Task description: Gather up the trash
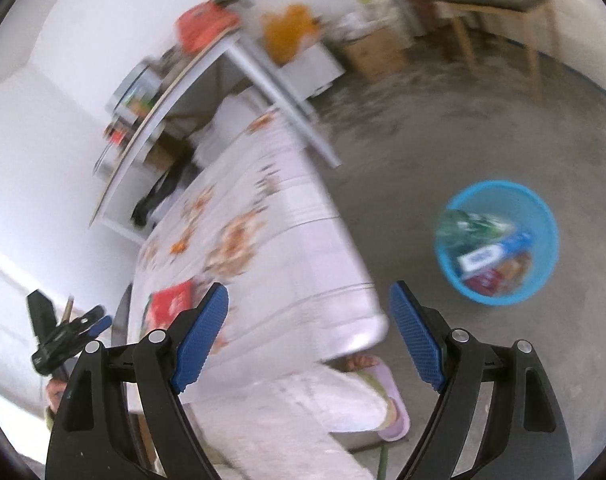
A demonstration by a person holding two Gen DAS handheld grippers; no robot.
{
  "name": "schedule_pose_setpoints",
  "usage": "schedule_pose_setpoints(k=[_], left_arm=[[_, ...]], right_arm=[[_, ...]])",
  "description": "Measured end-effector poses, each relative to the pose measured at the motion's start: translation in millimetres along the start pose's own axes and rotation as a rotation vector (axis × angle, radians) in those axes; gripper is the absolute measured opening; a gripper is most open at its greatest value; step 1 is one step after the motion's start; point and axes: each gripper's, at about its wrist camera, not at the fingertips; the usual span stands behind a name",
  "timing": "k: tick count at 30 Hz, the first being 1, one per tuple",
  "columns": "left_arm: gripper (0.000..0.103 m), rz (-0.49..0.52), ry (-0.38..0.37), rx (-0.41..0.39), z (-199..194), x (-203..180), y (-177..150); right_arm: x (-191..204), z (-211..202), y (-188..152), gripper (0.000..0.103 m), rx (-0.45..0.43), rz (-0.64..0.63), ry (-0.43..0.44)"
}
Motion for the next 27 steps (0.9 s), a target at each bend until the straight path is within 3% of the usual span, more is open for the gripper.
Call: schedule_pose_setpoints(k=[6, 9, 12, 18, 24, 27], left_arm=[[0.082, -0.040, 0.038, -0.022, 6, 35, -14], [0.082, -0.055, 0.041, -0.019, 8, 47, -21], [0.082, -0.068, -0.004, -0.012, 8, 55, -30], [0.081, -0.056, -0.162, 0.032, 19, 48, -58], [0.074, -0.146, -0.192, 0.114, 47, 50, -64], [0.072, -0.220, -0.220, 0.098, 52, 59, -63]], right_arm=[[73, 52, 14, 0.079, 0.113, -0.145, 0.069], [101, 77, 17, 0.074, 0.164, -0.192, 0.093], [132, 110, 23, 0.063, 0.221, -0.234, 0.122], [190, 183, 39, 0.043, 0.316, -0.351, 0.139], [221, 250, 40, 0.027, 0.395, -0.436, 0.067], [223, 263, 35, 0.023, 0.414, -0.452, 0.055]])
Point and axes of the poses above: each gripper's, at about its wrist camera, not at the fingertips, and z roughly the way its jaws point, x to its left, y to its top, and after that the axes turned 7 degrees about x, right-handed
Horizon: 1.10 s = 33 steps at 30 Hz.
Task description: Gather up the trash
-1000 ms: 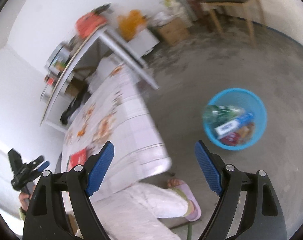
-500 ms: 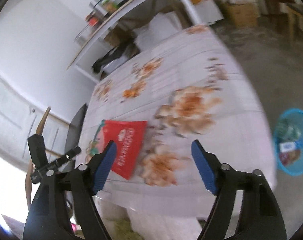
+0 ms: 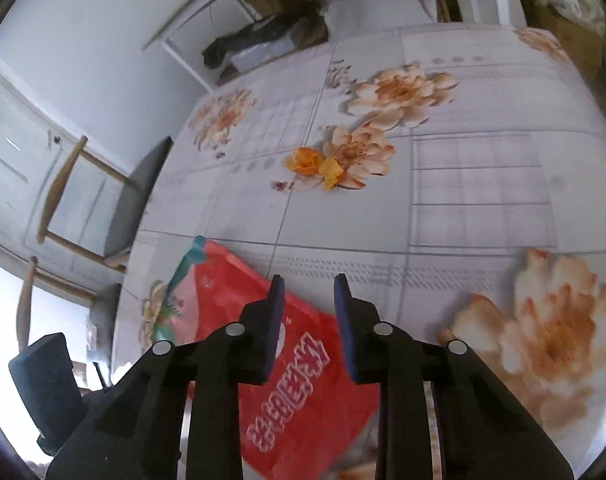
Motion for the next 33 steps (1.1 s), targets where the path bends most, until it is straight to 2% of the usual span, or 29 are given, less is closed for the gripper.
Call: schedule_pose_setpoints(k=[5, 8, 14, 19, 21, 24, 26, 27, 29, 33], left_arm=[[0.072, -0.062, -0.039, -0.042, 0, 7, 7], [0.072, -0.096, -0.071, -0.070, -1, 13, 9], [0.072, -0.188, -0.203, -0.117, -2, 31, 13], [0.072, -0.213, -0.306, -0.166, -7, 33, 16], [0.070, -0.207, -0.292, -0.172, -7, 29, 19], [0.058, -0.177, -0.222, -0.159, -2, 20, 26], [0.043, -0.157, -0.178, -0.147, 2, 18, 28], [0.040, -0.141, -0.141, -0.133, 4, 16, 30], [0.026, -0.122, -0.090, -0.115, 7, 15, 31], [0.016, -0.090, -0.019, -0.087, 13, 15, 35]], right_arm=[[7, 18, -7, 0.018, 0.044, -0.022, -0.029], [8, 18, -13, 0.018, 0.032, -0.031, -0.027], [7, 18, -13, 0.018, 0.026, -0.023, -0.013], [5, 21, -16, 0.018, 0.027, -0.001, 0.017], [5, 19, -19, 0.018, 0.027, 0.006, 0.027], [4, 18, -25, 0.018, 0.031, 0.023, 0.040], [5, 16, -31, 0.017, 0.037, 0.034, 0.050], [5, 15, -34, 0.017, 0.041, 0.038, 0.054], [6, 14, -39, 0.017, 0.050, 0.041, 0.055], [9, 7, -39, 0.019, 0.054, 0.018, 0.012]])
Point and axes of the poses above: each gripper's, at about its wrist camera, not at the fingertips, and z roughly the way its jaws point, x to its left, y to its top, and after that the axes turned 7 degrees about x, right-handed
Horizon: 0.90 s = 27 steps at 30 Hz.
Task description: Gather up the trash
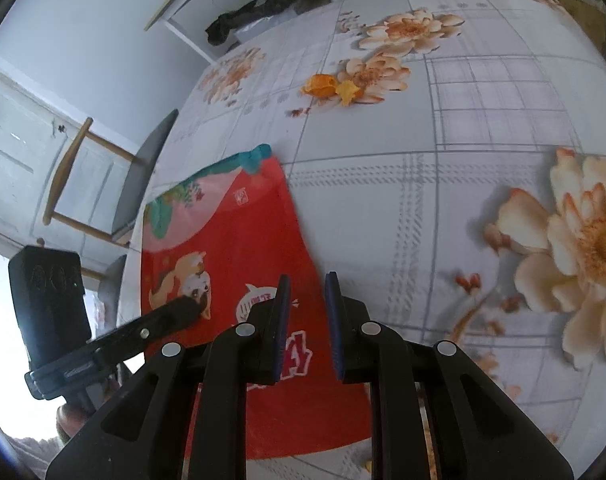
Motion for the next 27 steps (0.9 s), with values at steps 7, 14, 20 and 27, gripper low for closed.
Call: schedule_pose_setpoints(k=[7, 14, 20, 27], left_arm=[[0.009, 0.056, 0.073, 0.019, -1, -1, 1], [0.007, 0.069, 0.082, 0.027, 0, 1, 2], [0.007, 0.068, 0.073, 0.034, -5, 7, 3], [0.006, 0.069, 0.063, 0.035, -8, 12, 4]], right_arm=[[3, -24, 43, 0.040, -0.123, -0.049, -0.058], [10, 0, 99, 0.041, -0.140, -0.121, -0.150], [12, 26, 109, 0.028, -0.092, -0.173, -0.251], [10, 30, 105, 0.012, -0.094, -0.184, -0.270]])
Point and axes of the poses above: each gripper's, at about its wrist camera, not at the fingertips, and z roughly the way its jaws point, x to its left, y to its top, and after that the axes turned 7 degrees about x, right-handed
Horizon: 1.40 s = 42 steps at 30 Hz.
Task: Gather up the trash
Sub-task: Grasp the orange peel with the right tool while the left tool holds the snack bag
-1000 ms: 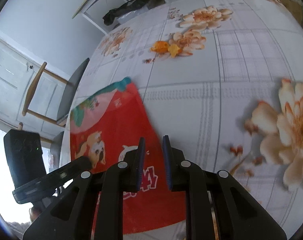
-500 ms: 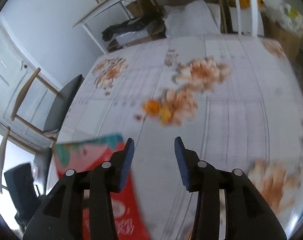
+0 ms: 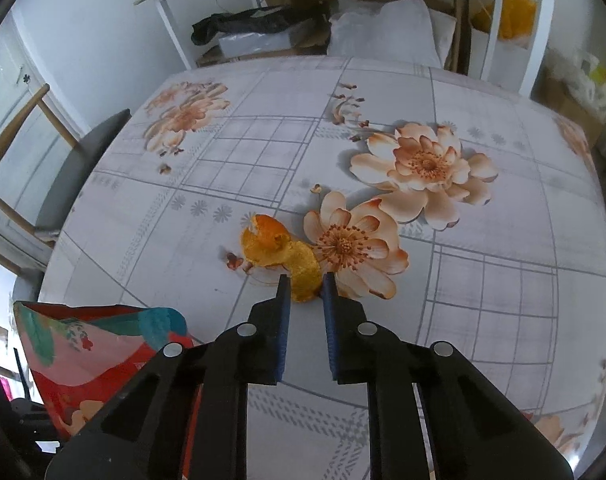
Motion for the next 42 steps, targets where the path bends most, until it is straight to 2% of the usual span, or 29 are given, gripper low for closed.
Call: schedule_pose_setpoints(k=[2, 3, 16, 25, 29, 31, 32, 37, 42], left_arm=[[0.006, -0.003, -0.004, -0.002, 0, 0, 0], [0.006, -0.003, -0.005, -0.003, 0, 0, 0], [0.005, -0.007, -0.024, -0.007, -3, 4, -3], [0.003, 0.005, -0.044, -0.013, -5, 3, -4], [0.003, 0.002, -0.041, -0.010, -4, 3, -4], [0.003, 0.000, -0.039, -0.011, -4, 3, -3], [0.003, -0.001, -0.039, -0.013, -4, 3, -3], [0.003, -0.004, -0.036, -0.013, -4, 4, -2], [0.003, 0.000, -0.037, -0.011, -3, 2, 0]], right_arm=[[-1, -2, -1, 0.008, -0.004, 0.005, 0.010], [-1, -3, -2, 0.001, -0.005, 0.007, 0.013], [-3, -40, -28, 0.001, -0.032, 0.025, 0.078], [-13, -62, -73, 0.001, -0.007, 0.044, 0.070], [-18, -62, -67, 0.009, -0.020, 0.059, 0.072], [-16, -60, -58, 0.026, -0.039, 0.048, 0.072], [-14, -57, -51, 0.030, -0.046, 0.039, 0.067], [9, -33, -25, 0.037, -0.047, -0.054, 0.010], [28, -7, -15, 0.038, -0.031, -0.164, -0.076]])
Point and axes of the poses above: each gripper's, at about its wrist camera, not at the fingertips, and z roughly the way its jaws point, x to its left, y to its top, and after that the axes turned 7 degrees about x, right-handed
